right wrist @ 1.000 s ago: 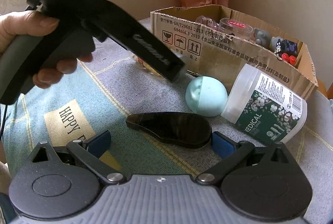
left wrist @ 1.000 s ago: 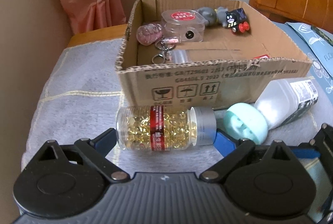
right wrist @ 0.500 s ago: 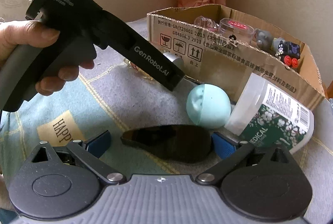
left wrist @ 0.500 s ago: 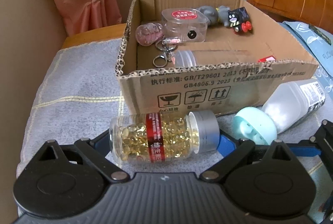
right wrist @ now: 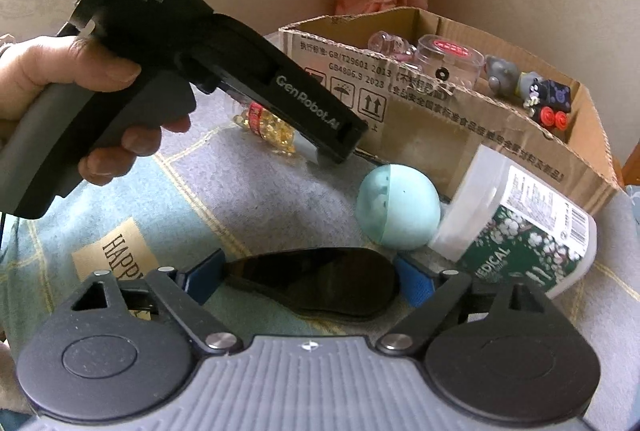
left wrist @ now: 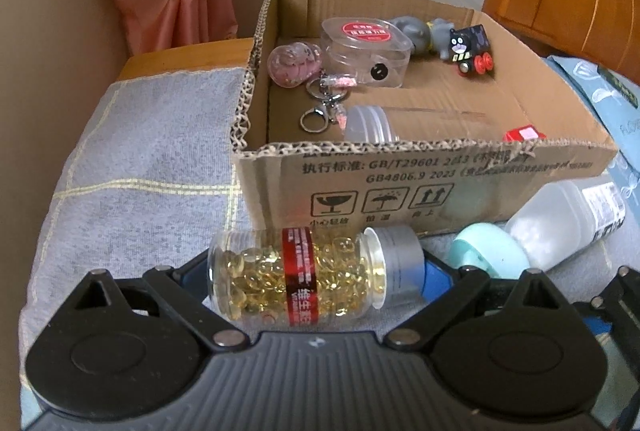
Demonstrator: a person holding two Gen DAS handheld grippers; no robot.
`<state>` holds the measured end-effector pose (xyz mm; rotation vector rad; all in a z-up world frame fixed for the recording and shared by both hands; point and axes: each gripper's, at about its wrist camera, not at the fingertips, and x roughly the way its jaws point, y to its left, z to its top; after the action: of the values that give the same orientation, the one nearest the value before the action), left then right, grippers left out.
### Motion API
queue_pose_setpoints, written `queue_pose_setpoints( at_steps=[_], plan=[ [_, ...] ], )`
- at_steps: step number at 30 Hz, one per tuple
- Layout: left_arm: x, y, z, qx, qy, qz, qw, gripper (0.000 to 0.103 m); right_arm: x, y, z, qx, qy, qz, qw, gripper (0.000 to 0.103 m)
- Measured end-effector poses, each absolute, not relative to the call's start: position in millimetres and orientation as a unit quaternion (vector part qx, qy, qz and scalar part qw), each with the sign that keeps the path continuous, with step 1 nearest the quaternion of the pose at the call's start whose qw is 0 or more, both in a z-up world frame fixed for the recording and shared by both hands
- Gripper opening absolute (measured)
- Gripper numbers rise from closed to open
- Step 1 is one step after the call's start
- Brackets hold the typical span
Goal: Organize rigid objects
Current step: 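Close left gripper on gold capsule bottle while right gripper grasps black tape dispenser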
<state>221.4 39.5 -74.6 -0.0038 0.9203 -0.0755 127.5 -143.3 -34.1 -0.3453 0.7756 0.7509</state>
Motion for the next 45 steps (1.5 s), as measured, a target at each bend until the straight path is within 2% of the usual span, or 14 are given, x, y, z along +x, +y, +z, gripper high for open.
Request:
queue_pose_setpoints(
  at_steps=[7,14,17,22,37,41,45],
  plan=[
    [198,33,-73,0.046,0.449,-0.048,0.891,0.097,119,-160,-32,-0.163,0.38,0.343,0.844,0.093],
    [169,35,-72,0.053,0.45,-0.066,0.889,0.097,114,-179,-31,-0.158,0.39,0.329,0.845,0.093],
    [166,33,-76,0.065,0.446,-0.066,0.89,0.098,112,-181,-32,-0.16,0.395,0.324,0.845,0.101],
    [170,37,-78,0.045,0.448,-0.063,0.891,0.098,112,-178,-33,-0.157,0.395,0.322,0.846,0.101],
    [169,39,-68,0.058,0.444,-0.067,0.891,0.098,111,-179,-31,-0.157,0.394,0.322,0.846,0.101],
    [171,41,-67,0.051,0.445,-0.064,0.892,0.097,110,-177,-28,-0.152,0.394,0.316,0.85,0.093],
    [171,41,-65,0.053,0.444,-0.066,0.892,0.094,109,-177,-27,-0.154,0.397,0.313,0.849,0.093]
  ],
)
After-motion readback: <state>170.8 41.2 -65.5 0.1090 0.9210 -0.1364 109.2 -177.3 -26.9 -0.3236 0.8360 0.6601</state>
